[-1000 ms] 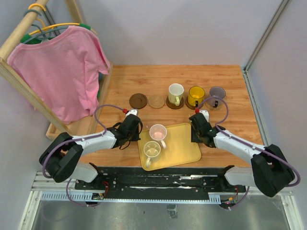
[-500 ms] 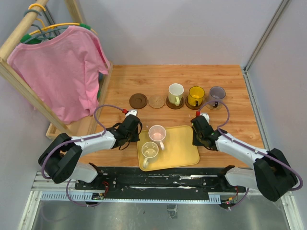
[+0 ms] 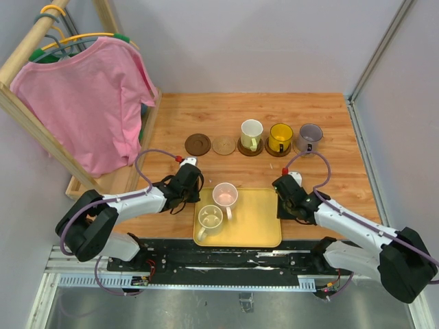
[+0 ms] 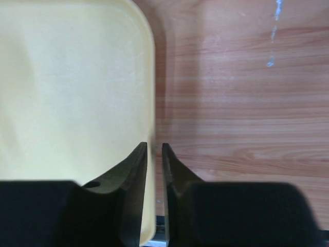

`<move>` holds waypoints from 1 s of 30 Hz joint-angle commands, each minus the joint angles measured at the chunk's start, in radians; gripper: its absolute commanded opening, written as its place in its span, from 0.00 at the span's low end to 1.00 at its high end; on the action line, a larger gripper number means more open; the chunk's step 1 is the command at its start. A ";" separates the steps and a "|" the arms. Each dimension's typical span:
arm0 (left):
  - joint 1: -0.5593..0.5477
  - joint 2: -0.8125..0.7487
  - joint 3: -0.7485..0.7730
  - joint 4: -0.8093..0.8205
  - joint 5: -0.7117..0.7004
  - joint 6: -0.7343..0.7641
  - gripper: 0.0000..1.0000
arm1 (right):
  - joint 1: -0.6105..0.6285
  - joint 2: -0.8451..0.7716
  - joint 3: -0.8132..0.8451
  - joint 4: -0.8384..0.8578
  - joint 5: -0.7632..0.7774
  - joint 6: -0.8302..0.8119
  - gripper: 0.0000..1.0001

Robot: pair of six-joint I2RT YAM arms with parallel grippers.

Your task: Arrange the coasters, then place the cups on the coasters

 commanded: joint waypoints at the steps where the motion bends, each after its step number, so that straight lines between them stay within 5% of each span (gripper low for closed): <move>1: 0.006 0.014 -0.007 -0.071 -0.027 0.025 0.29 | 0.037 -0.020 0.034 -0.120 0.086 0.027 0.29; 4: 0.006 -0.014 0.005 -0.078 -0.037 0.031 0.37 | 0.055 -0.030 0.099 -0.164 0.149 0.010 0.45; 12: 0.006 -0.106 0.025 -0.118 -0.108 0.030 0.73 | 0.157 -0.029 0.229 -0.188 0.201 -0.011 0.48; 18: 0.006 -0.255 -0.001 -0.144 -0.151 -0.009 0.79 | 0.300 0.020 0.290 -0.145 0.201 -0.010 0.59; 24: 0.006 -0.415 -0.023 -0.166 -0.194 -0.029 0.83 | 0.392 0.064 0.337 -0.084 0.171 -0.007 0.91; 30: 0.006 -0.456 -0.033 -0.191 -0.192 -0.038 0.83 | 0.404 0.125 0.361 -0.030 0.123 -0.028 0.93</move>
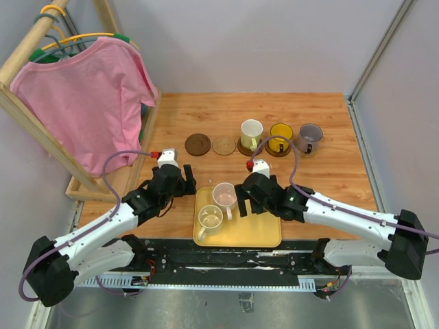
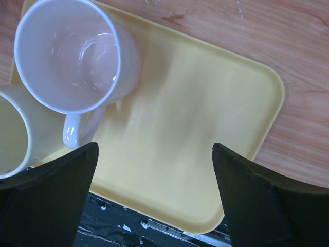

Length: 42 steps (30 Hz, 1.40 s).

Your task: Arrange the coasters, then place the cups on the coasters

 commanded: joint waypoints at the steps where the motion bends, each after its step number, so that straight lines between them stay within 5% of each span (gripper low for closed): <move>1: 0.006 -0.017 -0.024 -0.035 -0.030 -0.018 0.83 | 0.020 0.043 0.043 0.049 -0.033 -0.018 0.93; 14: 0.005 -0.047 -0.044 -0.031 -0.009 -0.013 0.83 | 0.048 0.167 0.116 0.100 -0.082 -0.040 0.85; 21: 0.006 -0.064 -0.056 -0.028 0.003 -0.013 0.83 | 0.074 0.242 0.153 0.096 -0.106 -0.034 0.71; 42: 0.005 -0.138 -0.106 -0.001 0.052 0.009 0.83 | 0.151 0.514 0.299 -0.001 -0.038 0.109 0.49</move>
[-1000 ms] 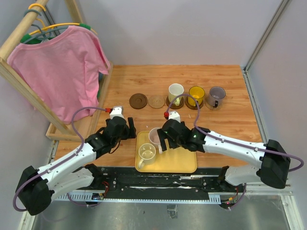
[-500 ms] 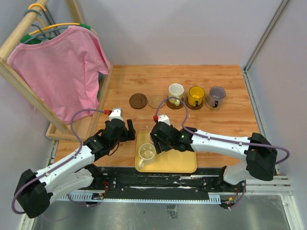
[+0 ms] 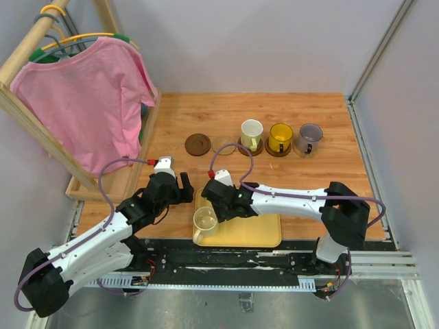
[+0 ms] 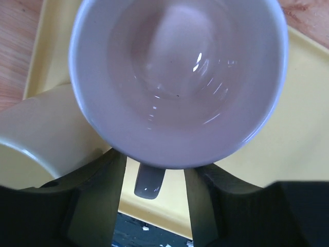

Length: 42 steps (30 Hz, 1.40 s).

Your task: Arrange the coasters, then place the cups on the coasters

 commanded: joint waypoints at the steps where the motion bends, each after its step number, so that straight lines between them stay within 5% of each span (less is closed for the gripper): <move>1: 0.006 -0.009 -0.012 0.029 0.006 0.012 0.83 | 0.027 0.027 0.032 -0.036 0.036 0.062 0.43; 6: 0.006 -0.011 -0.024 0.035 0.015 0.007 0.84 | 0.032 0.020 0.027 -0.061 0.069 0.091 0.03; 7: 0.006 -0.010 -0.026 0.036 0.017 0.006 0.84 | 0.033 0.016 0.028 -0.067 0.077 0.096 0.01; 25: 0.006 -0.018 -0.010 0.069 -0.014 0.007 0.83 | 0.048 -0.067 0.234 -0.128 0.597 0.076 0.01; 34: 0.006 -0.080 0.034 0.046 -0.118 0.048 0.82 | -0.135 0.130 0.527 -0.144 0.518 0.068 0.01; 42: 0.005 -0.070 0.033 0.078 -0.004 0.077 0.78 | -0.234 0.371 0.851 -0.300 0.453 0.107 0.01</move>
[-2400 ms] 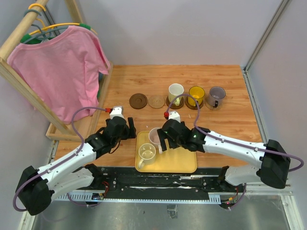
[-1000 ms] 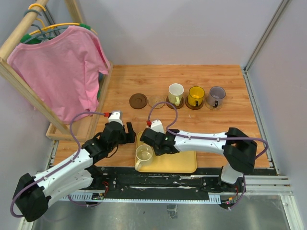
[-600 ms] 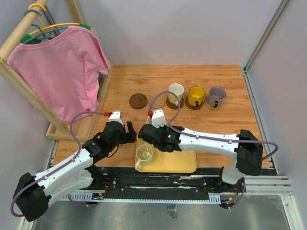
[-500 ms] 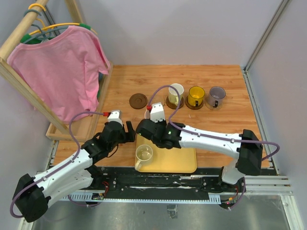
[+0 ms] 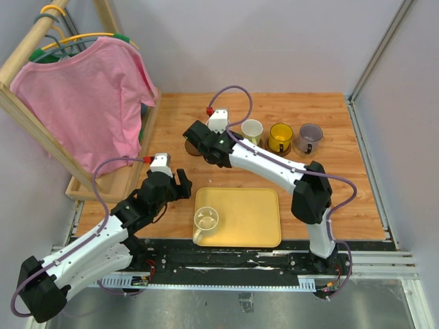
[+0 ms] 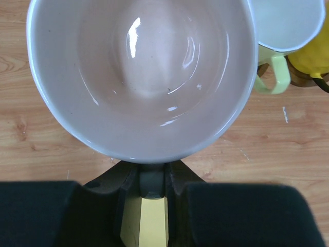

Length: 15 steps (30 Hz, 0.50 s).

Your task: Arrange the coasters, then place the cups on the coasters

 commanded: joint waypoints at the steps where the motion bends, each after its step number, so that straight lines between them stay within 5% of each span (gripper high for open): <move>1: 0.006 0.002 0.019 0.044 0.049 0.032 0.77 | -0.048 0.066 0.145 -0.061 -0.025 0.020 0.01; 15: 0.006 0.091 0.020 0.037 0.045 0.024 0.77 | -0.194 0.180 0.236 -0.057 -0.234 -0.034 0.01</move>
